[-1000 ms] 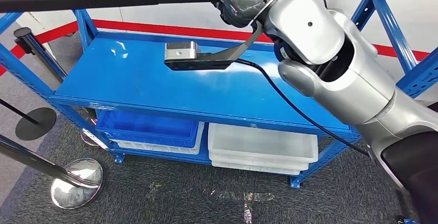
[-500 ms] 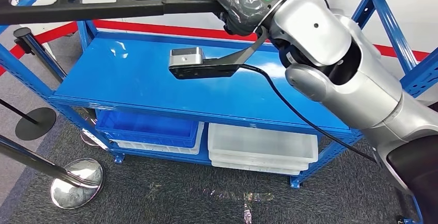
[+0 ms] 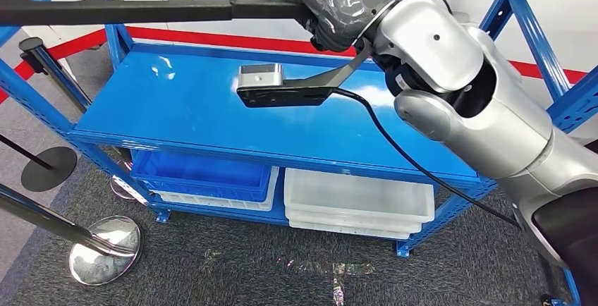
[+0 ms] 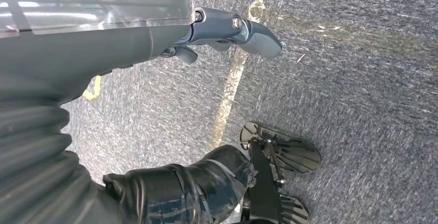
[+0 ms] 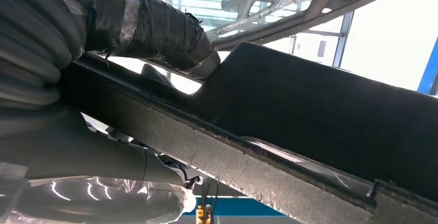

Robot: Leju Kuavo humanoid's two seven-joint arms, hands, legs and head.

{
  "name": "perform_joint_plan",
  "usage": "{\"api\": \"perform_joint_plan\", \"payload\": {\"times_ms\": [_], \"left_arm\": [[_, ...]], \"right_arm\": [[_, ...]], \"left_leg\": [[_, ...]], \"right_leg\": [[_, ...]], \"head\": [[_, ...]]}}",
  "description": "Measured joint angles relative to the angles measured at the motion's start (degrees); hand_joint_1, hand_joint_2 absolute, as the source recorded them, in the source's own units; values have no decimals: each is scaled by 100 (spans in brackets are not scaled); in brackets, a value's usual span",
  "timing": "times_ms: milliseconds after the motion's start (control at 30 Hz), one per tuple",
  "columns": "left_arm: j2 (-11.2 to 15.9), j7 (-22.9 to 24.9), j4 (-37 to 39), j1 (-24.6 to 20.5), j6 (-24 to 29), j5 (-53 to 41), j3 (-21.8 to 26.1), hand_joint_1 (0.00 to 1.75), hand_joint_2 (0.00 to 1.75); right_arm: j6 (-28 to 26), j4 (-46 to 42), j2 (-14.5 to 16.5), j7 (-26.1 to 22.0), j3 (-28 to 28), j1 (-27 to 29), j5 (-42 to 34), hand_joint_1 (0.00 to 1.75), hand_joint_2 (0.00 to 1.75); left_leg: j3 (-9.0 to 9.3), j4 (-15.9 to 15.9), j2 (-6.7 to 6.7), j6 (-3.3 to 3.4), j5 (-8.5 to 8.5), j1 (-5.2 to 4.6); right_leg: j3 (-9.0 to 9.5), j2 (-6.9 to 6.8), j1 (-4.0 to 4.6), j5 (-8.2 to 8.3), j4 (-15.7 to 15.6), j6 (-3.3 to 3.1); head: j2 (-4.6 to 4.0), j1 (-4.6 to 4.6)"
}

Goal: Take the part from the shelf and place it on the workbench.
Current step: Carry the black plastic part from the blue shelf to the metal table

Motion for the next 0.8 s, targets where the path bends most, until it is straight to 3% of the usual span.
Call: {"api": "perform_joint_plan", "payload": {"times_ms": [233,400,467,533,600,633,700,767,800], "left_arm": [[8,-31,0,-1,16,10,0,0,175],[5,81,0,-7,-18,26,0,0,175],[-4,90,0,-13,-13,17,0,0,175],[-4,61,0,-20,9,-3,0,0,175],[-5,28,0,-24,15,-27,0,0,175],[-5,17,0,-24,11,-38,0,0,175],[-6,4,1,-21,-2,-51,0,0,175],[-3,-3,1,-25,-8,-61,0,0,175],[-1,-1,1,-28,-11,-70,-1,0,175]], "right_arm": [[-87,-57,-76,71,-9,72,165,175,175],[-93,-75,-101,27,-23,83,297,175,175],[-123,-82,-114,-30,-31,77,338,175,175],[-153,-84,-121,-76,-31,90,353,175,175],[-158,-85,-128,-101,-30,118,360,175,175],[-157,-84,-132,-105,-30,123,363,175,175],[-156,-83,-139,-105,-30,115,369,175,175],[-157,-87,-141,-109,-29,96,374,175,175],[-159,-91,-141,-114,-29,93,377,175,175]], "left_leg": [[-10,35,1,44,-28,-20],[58,-62,18,125,9,17],[135,-159,35,162,45,61],[158,-164,37,172,35,68],[173,-141,27,158,1,87],[183,-118,18,138,-25,106],[200,-44,-1,69,-105,144],[177,31,-10,-18,-178,146],[163,45,-12,-55,-192,140]], "right_leg": [[6,1,-20,0,-3,11],[21,-7,-1,-40,6,91],[-154,-18,14,-268,403,127],[-532,-21,-9,-565,1153,148],[-765,-26,-48,-564,1507,171],[-732,-29,-69,-417,1376,185],[-433,-38,-109,-31,677,220],[-201,-36,-103,110,186,213],[-182,-29,-86,69,146,183]], "head": [[0,-1],[0,7],[0,27],[0,37],[0,36],[0,37],[0,40],[0,51],[1,46]]}}
